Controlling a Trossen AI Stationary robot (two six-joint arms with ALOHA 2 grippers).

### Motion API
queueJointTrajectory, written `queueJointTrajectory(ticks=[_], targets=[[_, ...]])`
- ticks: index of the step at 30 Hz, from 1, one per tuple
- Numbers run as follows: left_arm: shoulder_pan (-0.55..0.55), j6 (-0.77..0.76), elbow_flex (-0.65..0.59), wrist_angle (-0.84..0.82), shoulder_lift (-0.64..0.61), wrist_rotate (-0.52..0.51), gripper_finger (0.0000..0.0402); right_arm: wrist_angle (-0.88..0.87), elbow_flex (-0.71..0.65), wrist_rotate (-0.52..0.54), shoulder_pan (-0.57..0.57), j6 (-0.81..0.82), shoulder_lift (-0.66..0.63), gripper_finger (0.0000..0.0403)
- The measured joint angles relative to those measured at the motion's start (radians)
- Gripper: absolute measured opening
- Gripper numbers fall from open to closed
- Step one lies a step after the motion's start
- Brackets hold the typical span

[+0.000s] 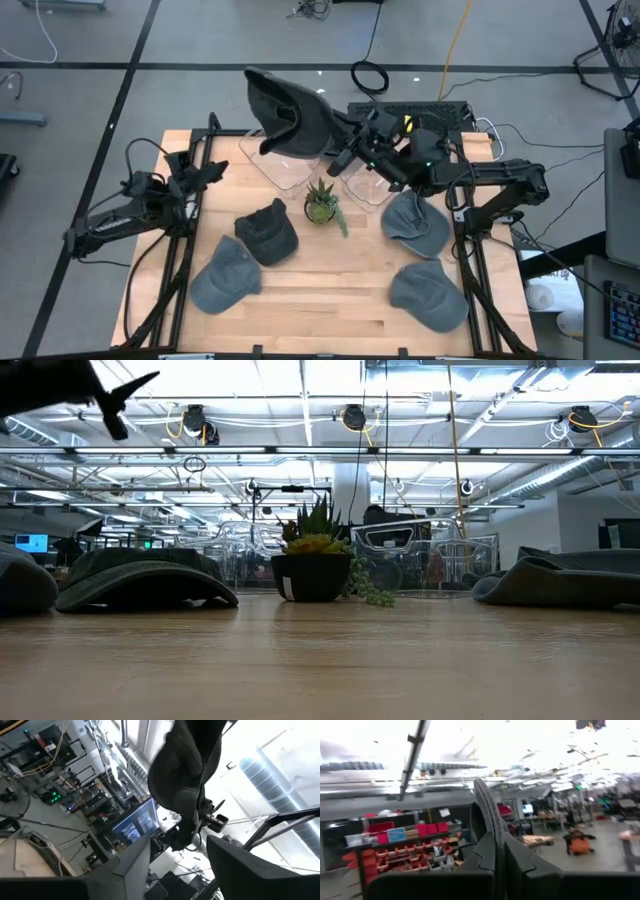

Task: Pick & Place hat
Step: Put the bottom right black cap into the left transparent bin

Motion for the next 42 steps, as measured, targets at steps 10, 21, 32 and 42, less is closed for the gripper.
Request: queueJointTrajectory(ticks=[10,21,32,42], targets=[[0.000,0.163,0.359,0.001,0.350,0.008,0.0192,0.143,0.000,-0.074,-0.008,-0.235,0.000,0.0000],[0.000,0.329,0.694,-0.001,0.687,0.107,0.0160,0.298,0.010,-0.150,-0.008,-0.413,-0.004,0.0000],[-0.059,0.325,0.846,0.039,0.923,0.109,0.0195,0.299,0.045,-0.187,-0.007,-0.473,-0.005,0.0000],[-0.142,0.397,0.981,0.053,1.065,0.106,0.0211,0.298,0.046,-0.209,-0.013,-0.467,-0.005,0.0000]])
